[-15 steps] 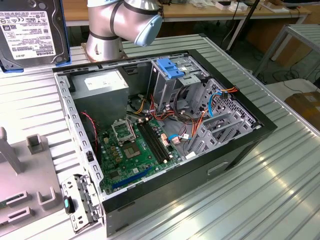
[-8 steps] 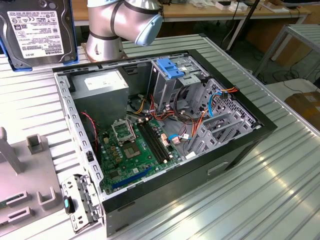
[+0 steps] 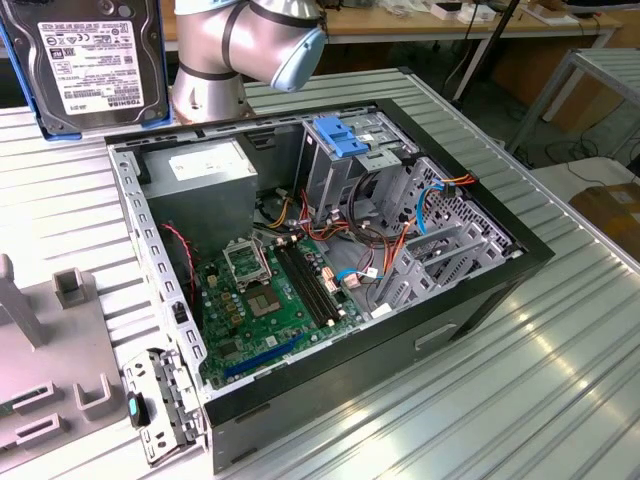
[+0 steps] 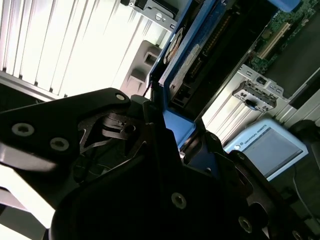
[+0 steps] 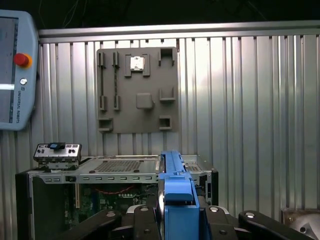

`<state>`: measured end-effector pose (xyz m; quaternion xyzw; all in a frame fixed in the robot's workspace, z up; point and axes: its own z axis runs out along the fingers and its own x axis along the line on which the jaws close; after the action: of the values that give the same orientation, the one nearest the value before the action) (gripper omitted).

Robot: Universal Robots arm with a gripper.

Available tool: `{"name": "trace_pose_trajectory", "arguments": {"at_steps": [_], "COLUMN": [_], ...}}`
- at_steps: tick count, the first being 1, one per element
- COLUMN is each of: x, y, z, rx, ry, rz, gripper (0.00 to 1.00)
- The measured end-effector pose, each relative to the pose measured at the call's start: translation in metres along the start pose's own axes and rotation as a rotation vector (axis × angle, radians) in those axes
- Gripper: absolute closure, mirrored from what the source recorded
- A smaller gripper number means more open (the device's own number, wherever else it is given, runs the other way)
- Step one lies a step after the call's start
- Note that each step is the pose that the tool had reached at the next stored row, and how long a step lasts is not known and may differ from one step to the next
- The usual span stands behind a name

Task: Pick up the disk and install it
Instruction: 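Pick up the disk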

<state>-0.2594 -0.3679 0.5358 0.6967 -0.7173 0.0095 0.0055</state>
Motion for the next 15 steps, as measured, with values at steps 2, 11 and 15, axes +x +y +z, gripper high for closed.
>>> {"name": "trace_pose_trajectory", "arguments": {"at_steps": [2,11,15], "x": [0.0000,-0.0001,-0.0002], "y": [-0.0011,-0.0038,-0.0050], "z": [0.0000,0.0000,0.0000], "rx": [0.0000,0.0002,0.0002], "ry": [0.0000,0.0000,0.0000], "rz": [0.000,0.000,0.000], "gripper": [0.63,0.63,0.63]}}
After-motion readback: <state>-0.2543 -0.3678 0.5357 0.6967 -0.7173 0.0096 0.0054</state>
